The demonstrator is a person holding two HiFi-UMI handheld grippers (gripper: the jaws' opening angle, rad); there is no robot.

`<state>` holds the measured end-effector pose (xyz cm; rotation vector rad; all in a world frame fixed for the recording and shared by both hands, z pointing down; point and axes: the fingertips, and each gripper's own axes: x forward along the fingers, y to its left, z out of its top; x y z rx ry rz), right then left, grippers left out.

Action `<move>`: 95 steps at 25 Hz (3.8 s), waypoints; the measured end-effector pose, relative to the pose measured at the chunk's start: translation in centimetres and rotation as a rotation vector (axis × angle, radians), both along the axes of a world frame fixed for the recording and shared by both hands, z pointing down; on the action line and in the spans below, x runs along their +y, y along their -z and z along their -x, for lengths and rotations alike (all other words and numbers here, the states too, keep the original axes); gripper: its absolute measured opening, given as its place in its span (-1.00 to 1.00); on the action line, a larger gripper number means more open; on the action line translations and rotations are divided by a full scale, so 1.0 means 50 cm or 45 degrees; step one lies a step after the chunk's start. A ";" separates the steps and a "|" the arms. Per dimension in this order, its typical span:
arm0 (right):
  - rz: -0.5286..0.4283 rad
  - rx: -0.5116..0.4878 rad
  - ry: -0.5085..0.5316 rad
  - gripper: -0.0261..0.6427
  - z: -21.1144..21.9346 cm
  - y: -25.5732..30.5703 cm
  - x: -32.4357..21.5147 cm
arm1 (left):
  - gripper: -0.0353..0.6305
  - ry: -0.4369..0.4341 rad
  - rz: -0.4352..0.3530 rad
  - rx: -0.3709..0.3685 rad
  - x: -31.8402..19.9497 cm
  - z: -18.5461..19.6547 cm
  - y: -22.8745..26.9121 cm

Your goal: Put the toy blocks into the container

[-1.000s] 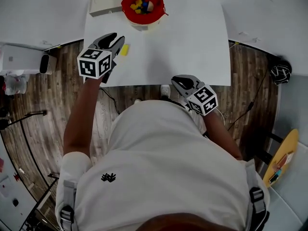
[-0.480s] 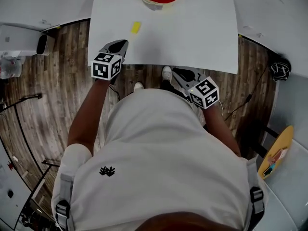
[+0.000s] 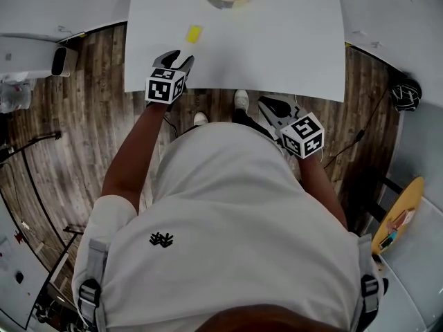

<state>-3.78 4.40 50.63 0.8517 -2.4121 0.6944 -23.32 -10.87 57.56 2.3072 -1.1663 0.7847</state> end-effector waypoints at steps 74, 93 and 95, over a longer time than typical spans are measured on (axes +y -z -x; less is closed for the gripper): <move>-0.024 -0.200 0.072 -0.84 -0.312 -0.061 -0.280 | -0.47 0.278 -0.070 -0.139 -0.517 -0.223 0.248; -0.020 -0.245 -0.030 -0.84 -0.349 -0.065 -0.290 | -0.46 0.164 0.334 -0.553 -0.540 -0.219 0.149; -0.022 -0.244 -0.038 -0.84 -0.351 -0.066 -0.292 | -0.46 0.148 0.351 -0.577 -0.540 -0.220 0.145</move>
